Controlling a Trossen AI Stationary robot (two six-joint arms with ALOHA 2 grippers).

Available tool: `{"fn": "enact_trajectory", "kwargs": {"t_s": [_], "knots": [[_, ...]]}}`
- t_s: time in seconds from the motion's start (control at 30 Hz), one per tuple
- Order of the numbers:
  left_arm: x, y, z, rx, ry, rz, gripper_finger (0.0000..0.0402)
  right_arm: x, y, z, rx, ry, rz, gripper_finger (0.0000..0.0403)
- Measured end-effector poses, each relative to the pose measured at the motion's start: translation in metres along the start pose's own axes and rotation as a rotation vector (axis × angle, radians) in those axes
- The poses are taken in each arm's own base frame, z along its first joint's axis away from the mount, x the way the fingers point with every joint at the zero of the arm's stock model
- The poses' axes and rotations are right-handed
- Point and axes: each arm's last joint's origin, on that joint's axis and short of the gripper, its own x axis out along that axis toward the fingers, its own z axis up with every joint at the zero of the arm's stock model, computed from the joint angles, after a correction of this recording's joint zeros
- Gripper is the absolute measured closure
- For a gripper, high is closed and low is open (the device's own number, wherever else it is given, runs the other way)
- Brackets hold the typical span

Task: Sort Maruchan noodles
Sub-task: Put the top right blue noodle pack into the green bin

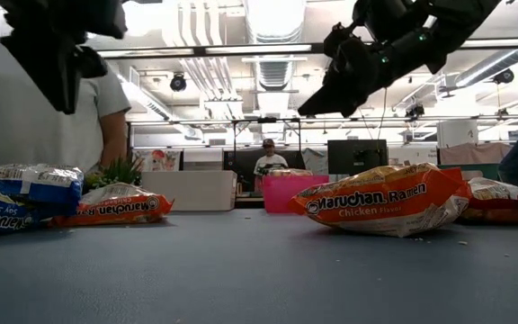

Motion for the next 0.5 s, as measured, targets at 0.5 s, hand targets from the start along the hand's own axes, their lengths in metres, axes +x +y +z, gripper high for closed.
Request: {"fn": "enact_trajectory", "kwargs": {"t_s": [0.5], "knots": [[0.039, 0.022, -0.045, -0.176, -0.138, 0.153, 0.0203, 0.0, 0.0, -0.007, 0.024, 0.016, 0.001, 0.0394]]}}
